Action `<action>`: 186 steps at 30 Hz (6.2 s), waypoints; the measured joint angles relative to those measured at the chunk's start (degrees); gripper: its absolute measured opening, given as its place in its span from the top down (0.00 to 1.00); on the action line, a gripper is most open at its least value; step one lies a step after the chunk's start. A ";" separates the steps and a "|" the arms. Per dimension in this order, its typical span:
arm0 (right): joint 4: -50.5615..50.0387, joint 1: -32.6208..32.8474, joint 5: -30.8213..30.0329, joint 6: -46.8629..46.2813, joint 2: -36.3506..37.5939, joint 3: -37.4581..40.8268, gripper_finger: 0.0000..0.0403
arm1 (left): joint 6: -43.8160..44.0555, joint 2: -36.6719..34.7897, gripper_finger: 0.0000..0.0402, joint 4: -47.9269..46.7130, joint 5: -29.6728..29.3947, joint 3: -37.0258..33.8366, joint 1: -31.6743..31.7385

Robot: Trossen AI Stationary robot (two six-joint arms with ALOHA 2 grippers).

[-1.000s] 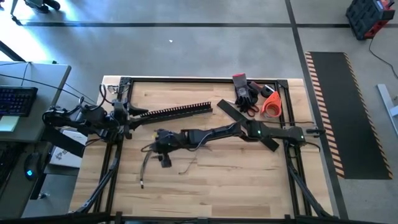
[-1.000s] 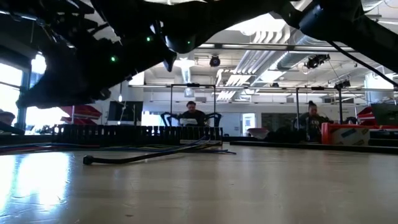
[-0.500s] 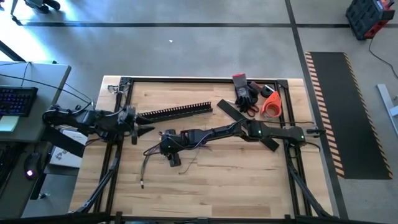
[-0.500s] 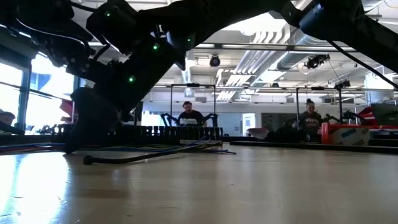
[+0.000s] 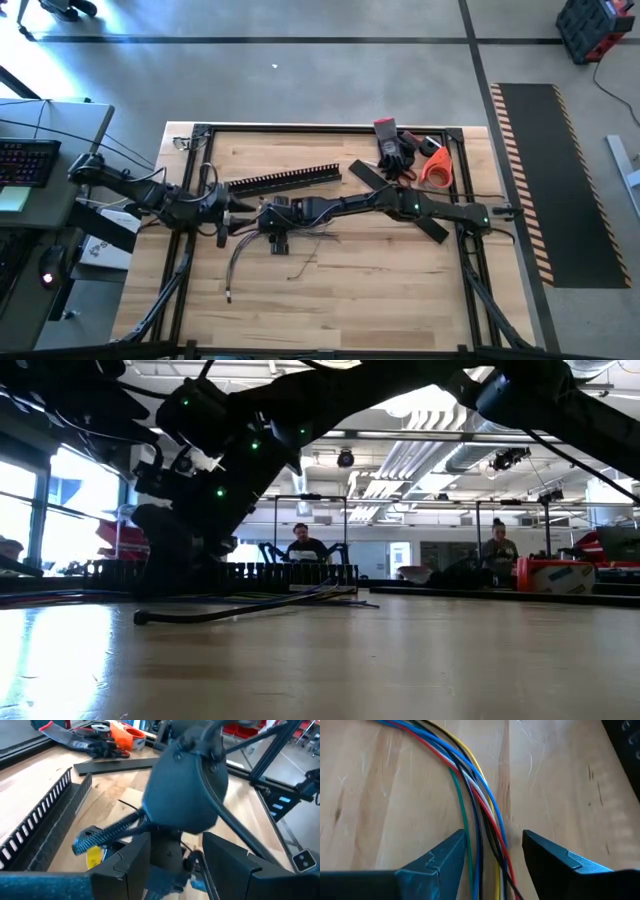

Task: Ziptie cables
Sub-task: Wrap the colored cables together using a zip tie

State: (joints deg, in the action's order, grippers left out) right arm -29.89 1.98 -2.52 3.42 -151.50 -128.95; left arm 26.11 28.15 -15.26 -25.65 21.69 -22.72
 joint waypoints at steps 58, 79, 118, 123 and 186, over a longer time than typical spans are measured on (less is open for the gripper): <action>-38.85 14.85 -40.07 -1.06 17.09 -3.21 1.00 | 21.39 30.11 0.53 38.98 -23.85 -15.91 -30.15; -45.75 18.42 -44.98 -8.49 17.09 -3.25 1.00 | 9.32 57.50 0.41 63.28 -1.04 -10.53 -5.67; -46.20 2.58 -33.23 1.03 28.24 -3.47 0.33 | -1.25 55.87 1.00 86.11 15.20 -6.73 2.98; -45.39 11.78 -31.90 -2.83 32.42 -3.45 0.35 | -6.80 55.83 1.00 94.09 12.86 -9.05 2.76; -41.12 23.12 -51.42 -13.16 33.91 -6.01 0.99 | -43.31 20.23 0.67 32.34 -15.07 7.10 -19.22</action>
State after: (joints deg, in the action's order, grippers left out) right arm -71.01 25.10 -53.94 -9.74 -117.58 -134.96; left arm -17.20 48.38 17.09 -40.72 28.80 -41.95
